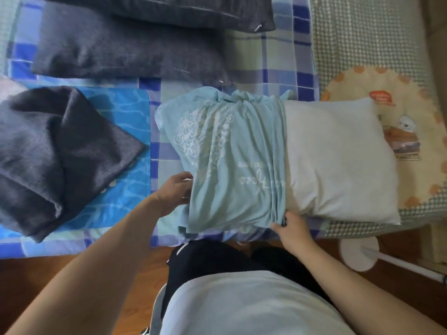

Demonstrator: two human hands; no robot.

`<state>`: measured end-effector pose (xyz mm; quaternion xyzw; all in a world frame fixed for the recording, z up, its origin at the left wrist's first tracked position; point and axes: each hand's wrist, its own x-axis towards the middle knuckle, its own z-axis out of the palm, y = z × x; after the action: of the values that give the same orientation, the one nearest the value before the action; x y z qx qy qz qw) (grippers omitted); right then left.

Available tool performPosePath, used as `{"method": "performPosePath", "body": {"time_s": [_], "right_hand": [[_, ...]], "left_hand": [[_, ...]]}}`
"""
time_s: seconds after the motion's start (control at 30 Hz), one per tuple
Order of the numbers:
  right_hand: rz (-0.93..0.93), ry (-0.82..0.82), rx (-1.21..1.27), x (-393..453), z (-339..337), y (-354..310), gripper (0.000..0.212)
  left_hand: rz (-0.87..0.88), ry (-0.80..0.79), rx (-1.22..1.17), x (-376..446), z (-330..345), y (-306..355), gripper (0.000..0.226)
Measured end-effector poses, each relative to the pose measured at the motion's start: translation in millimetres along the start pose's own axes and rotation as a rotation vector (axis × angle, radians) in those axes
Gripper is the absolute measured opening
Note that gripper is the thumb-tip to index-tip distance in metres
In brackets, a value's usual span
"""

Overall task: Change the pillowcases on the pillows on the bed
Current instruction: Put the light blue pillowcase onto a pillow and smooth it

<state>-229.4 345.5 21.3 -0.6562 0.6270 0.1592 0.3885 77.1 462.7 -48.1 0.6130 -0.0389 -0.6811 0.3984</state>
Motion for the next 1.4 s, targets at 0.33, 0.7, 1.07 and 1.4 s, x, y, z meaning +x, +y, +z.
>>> {"method": "performPosePath", "body": {"time_s": [0.33, 0.7, 1.07, 1.4], "right_hand": [[0.001, 0.348, -0.206, 18, -144, 35, 0.017], [-0.103, 0.164, 0.220, 37, -113, -69, 0.034], [-0.019, 0.407, -0.083, 101, -154, -77, 0.031], [-0.057, 0.345, 0.092, 80, -122, -75, 0.027]], "left_hand": [[0.222, 0.770, 0.359, -10, -17, 117, 0.013], [0.155, 0.719, 0.484, -22, 71, 11, 0.034], [0.192, 0.801, 0.559, -35, 103, -34, 0.038], [0.189, 0.769, 0.947, -30, 98, -55, 0.039]]}}
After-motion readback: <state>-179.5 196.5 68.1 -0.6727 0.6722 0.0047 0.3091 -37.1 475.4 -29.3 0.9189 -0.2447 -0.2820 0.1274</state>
